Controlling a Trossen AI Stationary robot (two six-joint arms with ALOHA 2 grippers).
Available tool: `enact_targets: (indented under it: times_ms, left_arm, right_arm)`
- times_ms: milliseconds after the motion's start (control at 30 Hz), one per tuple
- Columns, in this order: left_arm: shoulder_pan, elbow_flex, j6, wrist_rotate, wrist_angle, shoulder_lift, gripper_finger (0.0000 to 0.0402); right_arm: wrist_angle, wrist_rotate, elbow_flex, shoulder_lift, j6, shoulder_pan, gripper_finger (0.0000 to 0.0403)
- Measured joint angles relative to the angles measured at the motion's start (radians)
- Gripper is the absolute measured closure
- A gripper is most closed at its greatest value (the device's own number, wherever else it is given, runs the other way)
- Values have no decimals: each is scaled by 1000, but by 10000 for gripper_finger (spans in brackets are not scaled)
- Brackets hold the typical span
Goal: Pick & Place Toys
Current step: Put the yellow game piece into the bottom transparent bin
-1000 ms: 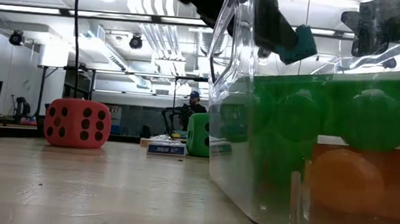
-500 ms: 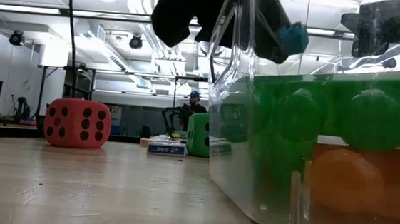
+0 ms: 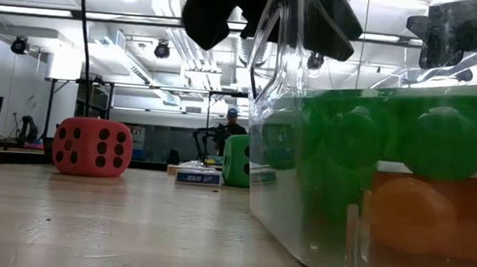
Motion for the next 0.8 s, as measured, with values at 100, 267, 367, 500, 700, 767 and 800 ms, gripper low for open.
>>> enact_targets:
  times_ms: [100, 267, 367, 500, 700, 767, 800]
  left_arm:
    - [-8, 0, 0, -1, 4, 0, 230]
    - [-10, 0, -1, -16, -4, 0, 257]
    - [0, 0, -27, -69, -51, -2, 265]
    - [64, 0, -139, -127, -212, -20, 268]
    - [204, -9, -402, 91, -451, -116, 268]
    - [234, -43, -443, 180, -438, -159, 268]
    - [242, -73, -447, 206, -408, -185, 268]
  right_arm:
    - [0, 0, 0, 0, 0, 0, 236]
    - [0, 0, 0, 0, 0, 0, 236]
    - [-3, 0, 0, 0, 0, 0, 236]
    - [-10, 0, 0, 0, 9, 0, 236]
    - [-19, 33, 0, 1, 71, 0, 236]
    - [-49, 96, 4, 1, 104, -1, 236]
    - [-82, 126, 11, 1, 119, -3, 236]
